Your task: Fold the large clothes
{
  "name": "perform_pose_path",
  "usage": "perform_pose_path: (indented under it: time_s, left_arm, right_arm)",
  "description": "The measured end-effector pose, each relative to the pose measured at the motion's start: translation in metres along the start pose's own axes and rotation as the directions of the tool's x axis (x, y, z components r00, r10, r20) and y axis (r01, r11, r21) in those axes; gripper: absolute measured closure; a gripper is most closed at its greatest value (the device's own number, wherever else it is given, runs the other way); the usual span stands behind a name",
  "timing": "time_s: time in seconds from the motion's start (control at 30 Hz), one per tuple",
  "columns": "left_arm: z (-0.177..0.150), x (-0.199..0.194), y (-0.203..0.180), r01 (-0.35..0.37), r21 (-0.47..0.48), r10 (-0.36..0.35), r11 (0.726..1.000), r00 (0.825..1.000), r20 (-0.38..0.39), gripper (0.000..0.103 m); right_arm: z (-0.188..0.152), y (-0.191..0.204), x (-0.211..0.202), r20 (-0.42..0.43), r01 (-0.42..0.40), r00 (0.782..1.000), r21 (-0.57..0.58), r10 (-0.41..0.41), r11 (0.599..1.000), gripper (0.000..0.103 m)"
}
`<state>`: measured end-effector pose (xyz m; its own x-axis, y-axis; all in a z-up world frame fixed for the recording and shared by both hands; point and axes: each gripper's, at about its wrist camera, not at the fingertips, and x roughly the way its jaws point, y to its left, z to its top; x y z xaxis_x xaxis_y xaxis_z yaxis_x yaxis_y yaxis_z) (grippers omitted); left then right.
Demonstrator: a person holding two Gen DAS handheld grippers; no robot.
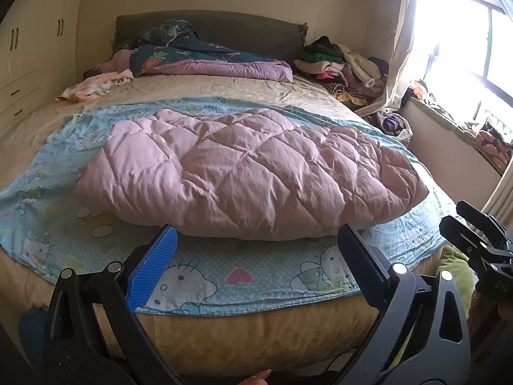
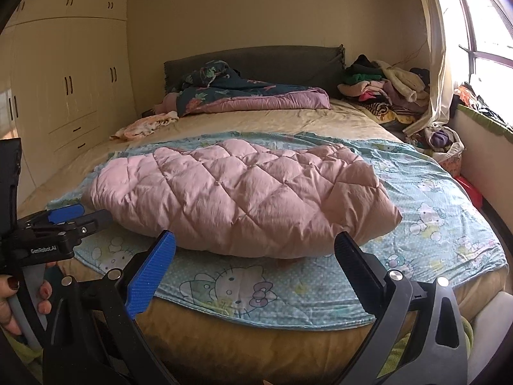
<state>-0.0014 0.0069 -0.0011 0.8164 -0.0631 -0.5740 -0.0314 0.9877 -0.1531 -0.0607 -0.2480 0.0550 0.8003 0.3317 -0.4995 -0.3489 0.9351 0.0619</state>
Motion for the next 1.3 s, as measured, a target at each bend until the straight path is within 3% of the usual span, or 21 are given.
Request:
perform_pose_path:
  time_s: [1.3]
  left_arm:
    - [-0.001,-0.0034,0.0027,-0.003,-0.004,0.003,1.0,1.0,-0.005,0.009]
  right_arm:
    - [-0.0014,0.0025,-0.0004,-0.009,0.0,1.0,0.0,0.0,1.0,0.004]
